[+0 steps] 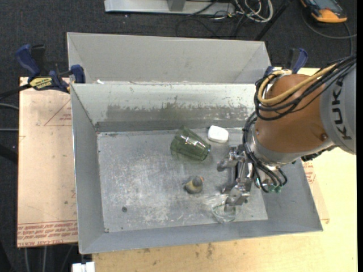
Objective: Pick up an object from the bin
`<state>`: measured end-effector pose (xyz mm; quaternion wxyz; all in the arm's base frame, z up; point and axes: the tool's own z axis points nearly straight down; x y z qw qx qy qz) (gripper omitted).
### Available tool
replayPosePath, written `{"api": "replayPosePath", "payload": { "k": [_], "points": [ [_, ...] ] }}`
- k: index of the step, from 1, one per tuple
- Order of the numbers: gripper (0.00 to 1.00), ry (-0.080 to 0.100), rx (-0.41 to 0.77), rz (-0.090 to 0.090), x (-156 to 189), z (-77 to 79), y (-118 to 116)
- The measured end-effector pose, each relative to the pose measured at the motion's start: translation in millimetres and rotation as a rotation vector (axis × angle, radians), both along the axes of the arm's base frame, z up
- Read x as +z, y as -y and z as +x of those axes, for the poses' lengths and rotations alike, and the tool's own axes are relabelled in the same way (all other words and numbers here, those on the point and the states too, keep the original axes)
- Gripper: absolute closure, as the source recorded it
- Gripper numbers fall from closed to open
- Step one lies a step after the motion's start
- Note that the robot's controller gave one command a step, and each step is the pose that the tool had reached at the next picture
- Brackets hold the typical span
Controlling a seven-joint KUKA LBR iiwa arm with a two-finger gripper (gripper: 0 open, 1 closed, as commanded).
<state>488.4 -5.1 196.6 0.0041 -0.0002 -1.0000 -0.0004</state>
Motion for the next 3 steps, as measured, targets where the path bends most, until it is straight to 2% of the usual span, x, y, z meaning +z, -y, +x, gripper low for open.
{"api": "replayPosePath", "payload": {
  "k": [1,2,3],
  "points": [
    [0.00,0.008,0.000,0.000,4.1,1.7,0.0],
    [0.00,0.016,0.005,0.000,-46.4,13.3,12.1],
    [1.00,0.008,0.059,0.000,-107.3,16.3,69.0]
  ]
}}
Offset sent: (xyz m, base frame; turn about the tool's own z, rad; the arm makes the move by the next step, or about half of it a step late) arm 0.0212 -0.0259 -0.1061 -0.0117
